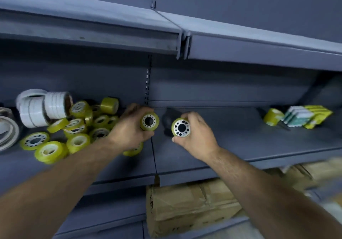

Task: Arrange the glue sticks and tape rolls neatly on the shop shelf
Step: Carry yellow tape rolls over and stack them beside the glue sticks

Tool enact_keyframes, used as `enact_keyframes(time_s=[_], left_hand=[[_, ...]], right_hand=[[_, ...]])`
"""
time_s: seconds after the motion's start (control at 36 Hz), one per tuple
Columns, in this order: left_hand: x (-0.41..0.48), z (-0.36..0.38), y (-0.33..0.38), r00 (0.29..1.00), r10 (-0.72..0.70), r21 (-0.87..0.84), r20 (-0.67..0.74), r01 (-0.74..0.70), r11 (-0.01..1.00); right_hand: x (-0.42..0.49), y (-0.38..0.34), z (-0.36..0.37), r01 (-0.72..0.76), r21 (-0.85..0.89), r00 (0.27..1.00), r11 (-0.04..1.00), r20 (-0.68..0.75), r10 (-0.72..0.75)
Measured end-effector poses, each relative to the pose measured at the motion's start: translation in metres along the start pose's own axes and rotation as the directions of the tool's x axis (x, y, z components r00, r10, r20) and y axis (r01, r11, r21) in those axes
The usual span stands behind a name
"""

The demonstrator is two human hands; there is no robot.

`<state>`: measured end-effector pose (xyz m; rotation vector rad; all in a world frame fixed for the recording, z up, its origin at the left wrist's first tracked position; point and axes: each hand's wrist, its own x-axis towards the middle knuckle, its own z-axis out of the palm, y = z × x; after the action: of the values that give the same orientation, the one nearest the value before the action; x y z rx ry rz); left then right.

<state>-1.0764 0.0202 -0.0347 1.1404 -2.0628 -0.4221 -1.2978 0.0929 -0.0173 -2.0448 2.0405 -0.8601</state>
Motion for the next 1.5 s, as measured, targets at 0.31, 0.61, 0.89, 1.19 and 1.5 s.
enact_keyframes(time_s=[0.31, 0.61, 0.89, 1.19, 1.5], left_hand=[[0.035, 0.067, 0.060, 0.986, 0.052, -0.055, 0.158, -0.044, 0.998], [0.073, 0.157, 0.136, 0.983, -0.074, 0.014, 0.169, 0.073, 0.997], [0.102, 0.237, 0.190, 0.928, -0.288, 0.082, 0.237, 0.276, 0.958], [0.128, 0.263, 0.193, 0.915, -0.331, 0.074, 0.230, 0.323, 0.943], [0.139, 0.278, 0.183, 0.901, -0.357, 0.073, 0.246, 0.350, 0.934]], right_hand=[[-0.014, 0.080, -0.048, -0.139, -0.019, 0.985, 0.990, -0.103, 0.137], [0.006, 0.203, -0.099, -0.174, 0.067, 0.981, 0.983, -0.075, 0.178], [0.021, 0.301, -0.145, -0.232, 0.102, 0.972, 0.967, -0.012, 0.235], [0.048, 0.336, -0.149, -0.258, -0.065, 0.955, 0.964, 0.132, 0.265], [0.079, 0.339, -0.127, -0.299, -0.119, 0.911, 0.947, 0.258, 0.321]])
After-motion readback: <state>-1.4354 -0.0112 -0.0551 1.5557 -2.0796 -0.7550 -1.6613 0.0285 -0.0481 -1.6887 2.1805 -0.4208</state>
